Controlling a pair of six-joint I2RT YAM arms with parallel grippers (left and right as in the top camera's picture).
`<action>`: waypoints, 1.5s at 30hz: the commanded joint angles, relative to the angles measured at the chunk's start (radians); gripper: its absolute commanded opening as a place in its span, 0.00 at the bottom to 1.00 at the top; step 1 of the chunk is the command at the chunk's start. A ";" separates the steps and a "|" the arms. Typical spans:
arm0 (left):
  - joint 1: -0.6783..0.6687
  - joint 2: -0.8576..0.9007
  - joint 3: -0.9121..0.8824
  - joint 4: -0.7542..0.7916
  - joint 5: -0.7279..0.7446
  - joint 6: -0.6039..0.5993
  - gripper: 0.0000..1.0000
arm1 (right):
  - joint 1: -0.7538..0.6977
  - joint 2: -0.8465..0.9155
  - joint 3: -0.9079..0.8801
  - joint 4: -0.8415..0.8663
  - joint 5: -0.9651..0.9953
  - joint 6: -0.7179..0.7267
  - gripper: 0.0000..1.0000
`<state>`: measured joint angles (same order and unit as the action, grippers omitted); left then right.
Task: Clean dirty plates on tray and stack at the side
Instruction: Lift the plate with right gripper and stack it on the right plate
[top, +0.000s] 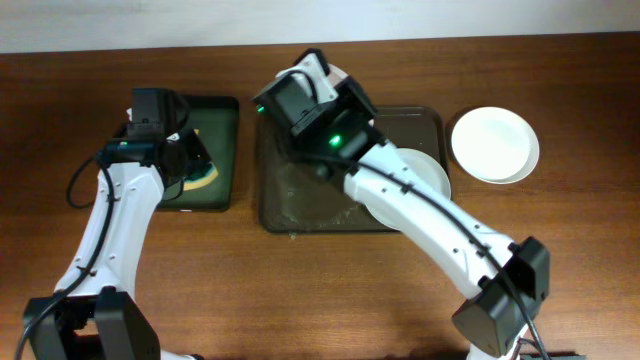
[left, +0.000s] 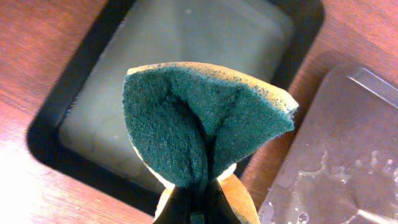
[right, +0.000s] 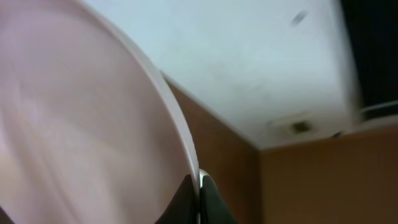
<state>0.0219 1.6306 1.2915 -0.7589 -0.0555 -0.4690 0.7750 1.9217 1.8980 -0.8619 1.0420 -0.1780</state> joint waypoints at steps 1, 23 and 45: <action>0.014 -0.023 0.002 -0.010 0.012 -0.008 0.00 | 0.059 -0.019 0.019 0.086 0.191 -0.208 0.04; 0.014 -0.023 0.002 -0.023 0.011 -0.008 0.00 | -0.122 0.011 0.000 -0.052 -0.573 -0.137 0.04; 0.014 -0.023 0.001 -0.016 0.011 -0.005 0.00 | -1.240 0.021 -0.361 0.044 -1.180 0.337 0.04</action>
<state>0.0334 1.6306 1.2915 -0.7788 -0.0547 -0.4690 -0.4438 1.9499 1.6054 -0.8639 -0.0963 0.1486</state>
